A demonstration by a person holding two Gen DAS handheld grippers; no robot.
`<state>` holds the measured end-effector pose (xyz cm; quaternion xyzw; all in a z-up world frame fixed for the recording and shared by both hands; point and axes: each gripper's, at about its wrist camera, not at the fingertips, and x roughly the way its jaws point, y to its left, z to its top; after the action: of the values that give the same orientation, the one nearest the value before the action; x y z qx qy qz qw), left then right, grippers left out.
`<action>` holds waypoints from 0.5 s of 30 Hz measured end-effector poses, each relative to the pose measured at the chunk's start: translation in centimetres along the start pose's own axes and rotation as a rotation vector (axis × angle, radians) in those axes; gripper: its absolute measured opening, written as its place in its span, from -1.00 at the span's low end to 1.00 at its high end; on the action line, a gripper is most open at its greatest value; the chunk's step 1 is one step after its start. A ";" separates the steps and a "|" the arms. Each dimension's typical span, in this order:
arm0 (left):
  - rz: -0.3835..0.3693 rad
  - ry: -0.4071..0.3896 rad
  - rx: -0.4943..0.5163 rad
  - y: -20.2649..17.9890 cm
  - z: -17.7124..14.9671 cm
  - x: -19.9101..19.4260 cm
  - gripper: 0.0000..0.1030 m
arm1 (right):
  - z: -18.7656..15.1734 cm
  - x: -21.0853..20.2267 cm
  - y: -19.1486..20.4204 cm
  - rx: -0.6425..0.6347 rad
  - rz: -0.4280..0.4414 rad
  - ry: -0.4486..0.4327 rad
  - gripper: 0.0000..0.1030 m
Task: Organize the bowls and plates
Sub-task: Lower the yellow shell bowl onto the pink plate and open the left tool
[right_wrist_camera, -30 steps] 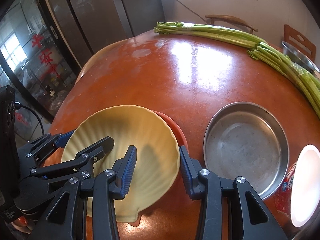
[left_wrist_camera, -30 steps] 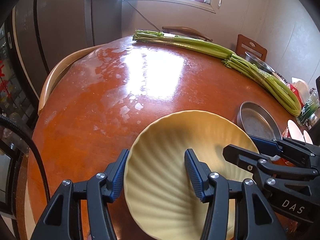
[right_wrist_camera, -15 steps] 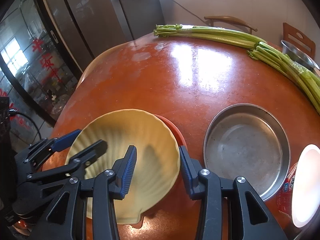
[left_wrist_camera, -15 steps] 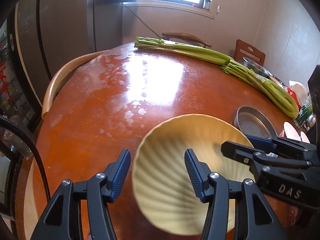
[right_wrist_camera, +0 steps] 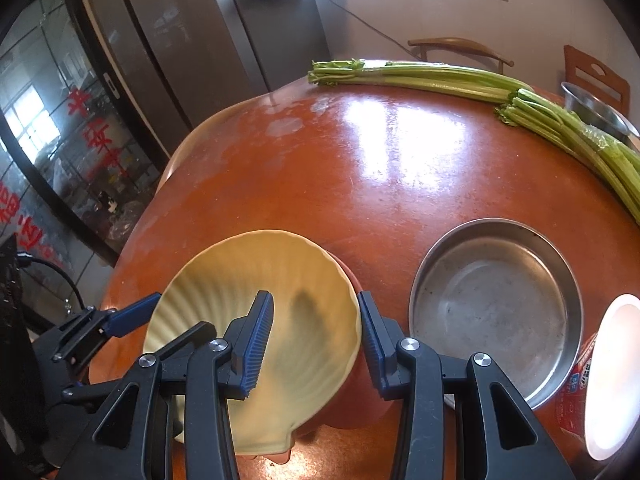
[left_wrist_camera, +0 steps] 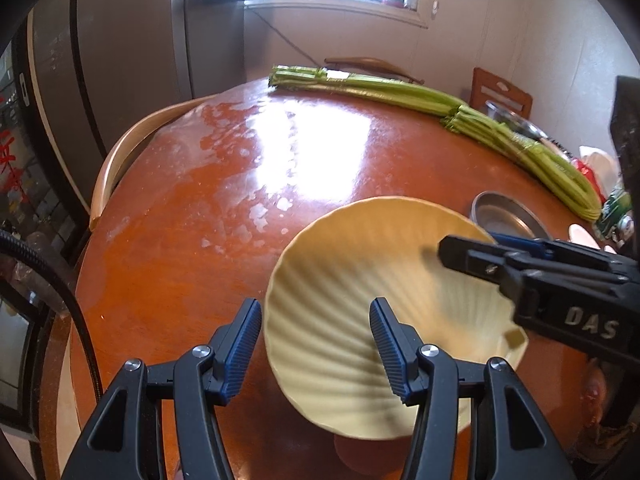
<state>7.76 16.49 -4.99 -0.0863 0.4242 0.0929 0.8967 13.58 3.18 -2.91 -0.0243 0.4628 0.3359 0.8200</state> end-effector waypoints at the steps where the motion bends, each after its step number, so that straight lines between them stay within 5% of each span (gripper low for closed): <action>1: -0.002 0.001 0.000 0.0 0.0 0.1 0.09 | 0.0 0.1 -0.1 0.004 0.001 0.001 -0.13; 15: -0.004 -0.010 -0.024 0.4 0.0 -0.1 0.09 | -0.2 -0.3 0.1 -0.019 -0.089 -0.037 -0.11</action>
<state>7.55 16.86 -4.94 -0.0975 0.4185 0.0966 0.8978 13.31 3.07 -2.78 -0.0464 0.4427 0.3038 0.8424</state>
